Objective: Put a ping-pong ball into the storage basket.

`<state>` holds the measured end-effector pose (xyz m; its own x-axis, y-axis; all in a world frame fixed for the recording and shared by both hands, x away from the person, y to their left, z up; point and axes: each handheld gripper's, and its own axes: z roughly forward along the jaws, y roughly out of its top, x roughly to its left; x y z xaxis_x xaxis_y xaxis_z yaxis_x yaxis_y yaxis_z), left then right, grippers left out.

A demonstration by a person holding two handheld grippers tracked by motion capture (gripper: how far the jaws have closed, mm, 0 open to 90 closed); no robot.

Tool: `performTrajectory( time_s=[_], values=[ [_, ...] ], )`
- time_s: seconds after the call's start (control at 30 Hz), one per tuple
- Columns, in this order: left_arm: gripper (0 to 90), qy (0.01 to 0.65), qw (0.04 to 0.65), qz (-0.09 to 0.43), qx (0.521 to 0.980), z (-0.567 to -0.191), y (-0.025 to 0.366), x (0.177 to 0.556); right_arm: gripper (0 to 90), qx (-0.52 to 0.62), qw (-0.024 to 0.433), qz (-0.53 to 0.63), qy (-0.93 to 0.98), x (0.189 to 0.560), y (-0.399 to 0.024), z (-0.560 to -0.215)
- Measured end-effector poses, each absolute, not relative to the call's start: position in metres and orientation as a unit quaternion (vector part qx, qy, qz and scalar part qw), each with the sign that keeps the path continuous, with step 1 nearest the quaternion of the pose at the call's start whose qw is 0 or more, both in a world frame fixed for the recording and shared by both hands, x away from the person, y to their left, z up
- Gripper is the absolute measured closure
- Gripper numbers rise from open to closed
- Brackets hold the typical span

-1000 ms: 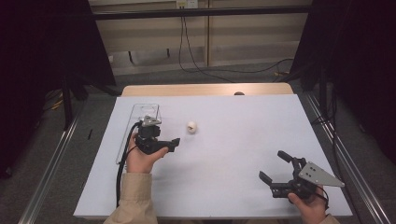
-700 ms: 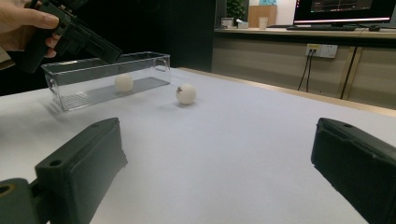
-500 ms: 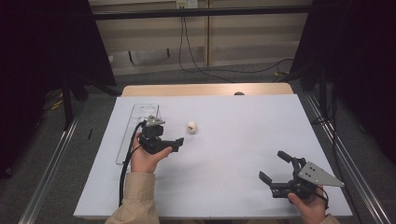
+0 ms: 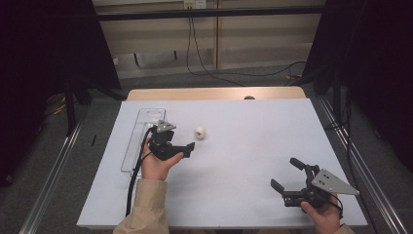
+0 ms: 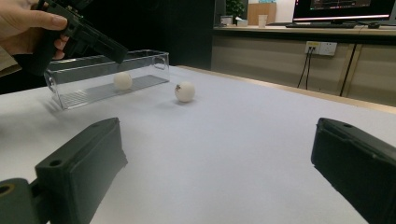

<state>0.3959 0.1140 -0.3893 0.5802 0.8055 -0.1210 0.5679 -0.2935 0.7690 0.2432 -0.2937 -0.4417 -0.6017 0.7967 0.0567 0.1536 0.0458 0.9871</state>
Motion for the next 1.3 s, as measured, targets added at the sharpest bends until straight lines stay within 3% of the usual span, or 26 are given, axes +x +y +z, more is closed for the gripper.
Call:
performTrajectory(
  time_s=[1.3],
  values=[
    [9.0,0.438,0.409,0.156,0.785,-0.404,0.095,0.404,1.9,0.362,0.275,0.591,0.667,0.242,-0.297,-0.442]
  ],
)
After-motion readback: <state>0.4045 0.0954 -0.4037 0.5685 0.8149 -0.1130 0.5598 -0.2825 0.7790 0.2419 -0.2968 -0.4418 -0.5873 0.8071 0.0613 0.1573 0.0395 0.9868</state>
